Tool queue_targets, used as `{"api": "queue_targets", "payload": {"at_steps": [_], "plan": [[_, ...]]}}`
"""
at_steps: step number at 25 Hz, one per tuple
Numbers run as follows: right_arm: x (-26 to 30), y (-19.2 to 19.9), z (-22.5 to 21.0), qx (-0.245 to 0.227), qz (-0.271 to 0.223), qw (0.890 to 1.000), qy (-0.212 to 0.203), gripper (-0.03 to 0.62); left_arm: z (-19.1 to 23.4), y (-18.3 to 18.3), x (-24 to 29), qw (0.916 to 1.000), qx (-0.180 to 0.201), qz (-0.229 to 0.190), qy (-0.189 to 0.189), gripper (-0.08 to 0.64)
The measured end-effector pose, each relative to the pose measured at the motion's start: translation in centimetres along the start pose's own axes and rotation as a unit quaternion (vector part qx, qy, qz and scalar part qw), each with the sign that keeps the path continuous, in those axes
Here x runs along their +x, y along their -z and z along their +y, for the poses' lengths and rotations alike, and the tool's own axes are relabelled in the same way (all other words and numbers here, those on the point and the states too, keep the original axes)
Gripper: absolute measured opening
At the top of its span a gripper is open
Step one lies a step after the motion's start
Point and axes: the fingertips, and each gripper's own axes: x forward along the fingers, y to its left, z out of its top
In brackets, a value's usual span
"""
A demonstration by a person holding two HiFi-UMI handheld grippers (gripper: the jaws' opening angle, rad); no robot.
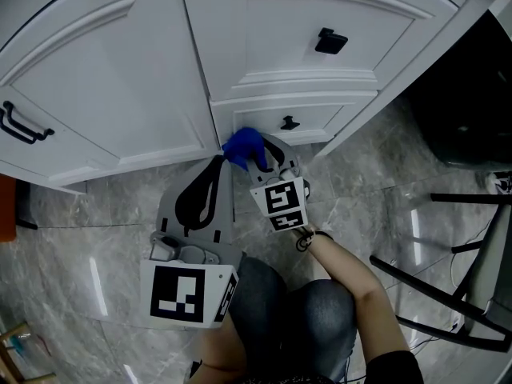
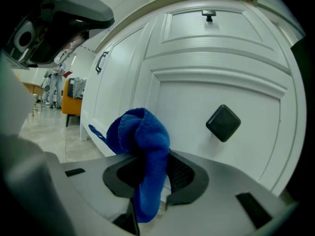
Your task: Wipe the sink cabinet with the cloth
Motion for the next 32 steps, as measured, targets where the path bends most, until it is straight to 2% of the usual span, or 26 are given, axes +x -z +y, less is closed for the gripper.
{"api": "queue_targets", "payload": {"at_steps": [16, 20, 32], "plan": [[-1.4, 1.0, -3.1, 0.015, 0.002, 0.999, 0.034, 0.117, -1.0, -0.4, 0.2, 1.0, 0.003, -0.005, 0.007, 0.003], [-1.8, 1.3, -4.0, 0.042, 0.001, 0.998, 0.042, 0.117, -1.0, -0.4, 0.3, 1.0, 0.005, -0.005, 0.006, 0.003], [-2.7, 1.9, -6.2, 0.039, -0.001, 0.997, 0.07, 0.117, -1.4, -0.3, 0.6, 0.9999, 0.007, -0.002, 0.011, 0.003]]}}
